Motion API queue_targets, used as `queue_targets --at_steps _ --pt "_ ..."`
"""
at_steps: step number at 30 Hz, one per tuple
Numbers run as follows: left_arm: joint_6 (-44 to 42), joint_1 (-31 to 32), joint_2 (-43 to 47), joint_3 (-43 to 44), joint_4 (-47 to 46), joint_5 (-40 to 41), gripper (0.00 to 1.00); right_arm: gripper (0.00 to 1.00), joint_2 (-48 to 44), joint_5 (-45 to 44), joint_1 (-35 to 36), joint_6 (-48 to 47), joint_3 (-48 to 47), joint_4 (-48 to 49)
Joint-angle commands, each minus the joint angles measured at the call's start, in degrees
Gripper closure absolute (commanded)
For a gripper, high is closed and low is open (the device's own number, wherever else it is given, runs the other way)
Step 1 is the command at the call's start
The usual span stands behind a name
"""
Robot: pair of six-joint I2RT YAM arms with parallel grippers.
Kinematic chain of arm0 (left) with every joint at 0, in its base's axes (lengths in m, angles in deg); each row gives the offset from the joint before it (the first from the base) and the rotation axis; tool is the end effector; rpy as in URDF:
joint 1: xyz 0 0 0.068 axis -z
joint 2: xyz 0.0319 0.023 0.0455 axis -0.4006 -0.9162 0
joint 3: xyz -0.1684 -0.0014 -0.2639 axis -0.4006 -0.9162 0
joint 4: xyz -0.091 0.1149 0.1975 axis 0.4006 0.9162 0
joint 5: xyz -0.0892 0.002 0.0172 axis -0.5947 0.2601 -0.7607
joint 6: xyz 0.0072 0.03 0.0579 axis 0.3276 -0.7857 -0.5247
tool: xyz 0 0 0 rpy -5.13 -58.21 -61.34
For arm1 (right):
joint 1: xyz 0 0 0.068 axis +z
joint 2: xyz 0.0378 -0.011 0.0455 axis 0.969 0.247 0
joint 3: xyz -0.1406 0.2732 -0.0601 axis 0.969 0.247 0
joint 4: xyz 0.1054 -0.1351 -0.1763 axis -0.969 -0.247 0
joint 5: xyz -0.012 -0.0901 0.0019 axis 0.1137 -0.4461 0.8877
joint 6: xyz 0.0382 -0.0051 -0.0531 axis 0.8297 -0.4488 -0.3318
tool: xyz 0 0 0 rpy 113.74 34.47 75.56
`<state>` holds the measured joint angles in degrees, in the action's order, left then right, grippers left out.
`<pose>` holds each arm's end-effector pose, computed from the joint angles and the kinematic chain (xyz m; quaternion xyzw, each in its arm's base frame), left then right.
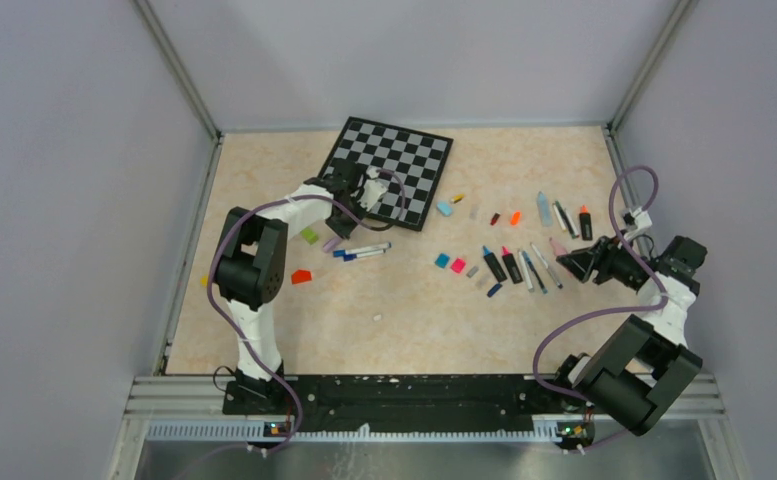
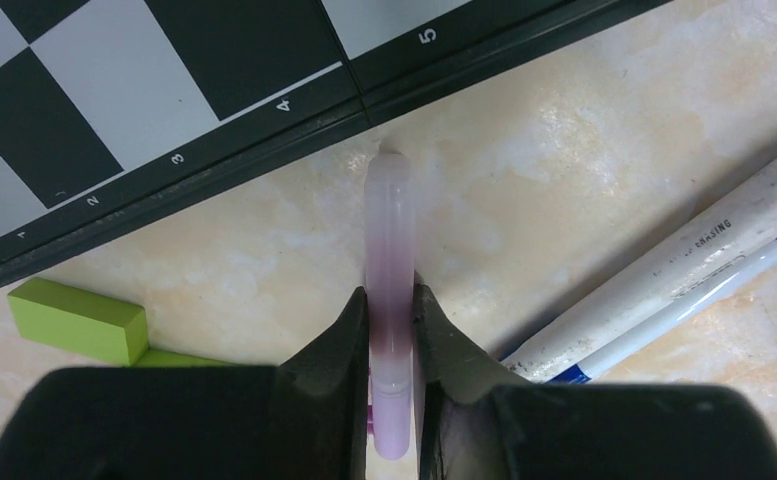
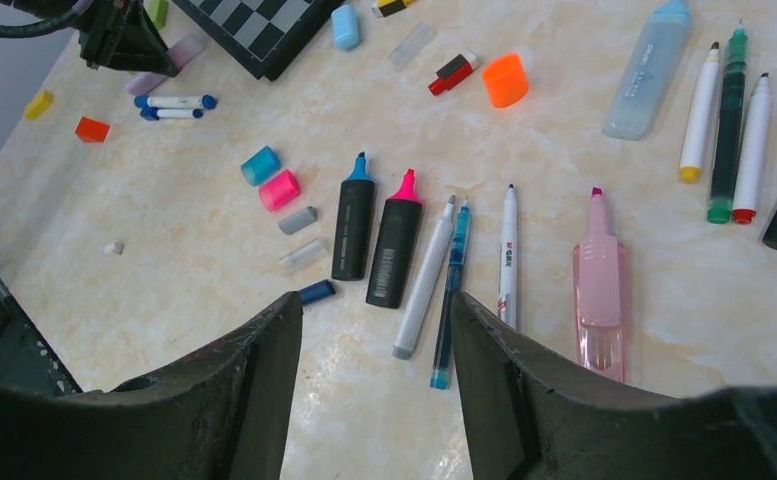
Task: Open the pen caps
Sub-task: Pick up the pen from the center of the board.
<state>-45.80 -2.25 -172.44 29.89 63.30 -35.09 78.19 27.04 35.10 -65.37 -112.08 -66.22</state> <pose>0.3830 -0.1489 0.2022 0.3624 0.9091 0.0100 0.2051 0.1641 -0.0764 0.2570 -0.0920 0.7954 0.3254 0.5029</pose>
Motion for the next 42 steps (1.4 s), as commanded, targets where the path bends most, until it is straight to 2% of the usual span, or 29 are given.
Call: queue_targets --at_steps 1,6,8,12,15,17,20,22,25,28,31,33,37,42 --pt "1.97 -0.37 4.47 -1.19 -4.11 1.37 0.99 0.45 0.03 1.37 0.52 -2.25 -2.56 -0.27" --pt "5.84 -0.36 12.37 -3.80 -6.96 -0.40 1.00 0.45 0.05 3.57 0.73 -6.03 -2.63 -3.01" --pt "8.84 -0.41 16.17 -5.46 -7.95 -5.09 1.00 0.45 0.05 4.43 1.25 -9.27 -2.65 -4.84" --pt "17.37 -0.43 26.63 -13.55 -15.38 -21.28 1.00 0.44 0.25 7.41 3.31 -20.26 -2.64 -12.07" --pt "28.28 -0.32 34.54 -22.67 -28.96 -37.10 1.00 0.36 0.73 10.82 5.58 -35.17 -2.73 -22.02" --pt "38.68 0.28 37.85 -30.56 -44.14 -45.69 1.00 0.26 1.26 13.14 7.36 -47.34 -2.99 -29.87" --pt "50.71 4.01 40.57 -40.16 -62.66 -48.85 0.99 0.21 1.80 15.05 11.54 -57.72 -4.31 -38.01" --pt "53.83 8.11 40.60 -42.68 -70.40 -47.27 0.98 0.21 2.23 15.35 15.06 -58.32 -5.50 -39.75" --pt "54.03 15.02 37.73 -42.60 -74.33 -43.46 0.98 0.19 3.41 16.39 19.94 -58.31 -6.77 -41.79" --pt "54.91 19.22 32.96 -41.15 -78.39 -41.69 1.00 0.18 3.62 18.91 22.69 -57.41 -7.22 -42.74" --pt "54.93 22.91 28.48 -39.01 -81.00 -39.90 1.00 0.14 2.35 23.37 22.85 -47.98 -5.90 -38.08" --pt "54.27 25.16 25.41 -36.97 -81.24 -38.83 1.00 0.13 0.75 23.87 22.96 -38.70 -4.54 -31.49" --pt "53.06 28.51 20.55 -33.32 -81.28 -36.92 1.00 0.11 -2.48 23.92 23.43 -27.07 -2.96 -22.57" --pt "52.31 31.38 16.53 -30.25 -82.26 -35.81 1.00 0.11 -2.62 23.94 25.42 -24.01 -2.06 -19.36"
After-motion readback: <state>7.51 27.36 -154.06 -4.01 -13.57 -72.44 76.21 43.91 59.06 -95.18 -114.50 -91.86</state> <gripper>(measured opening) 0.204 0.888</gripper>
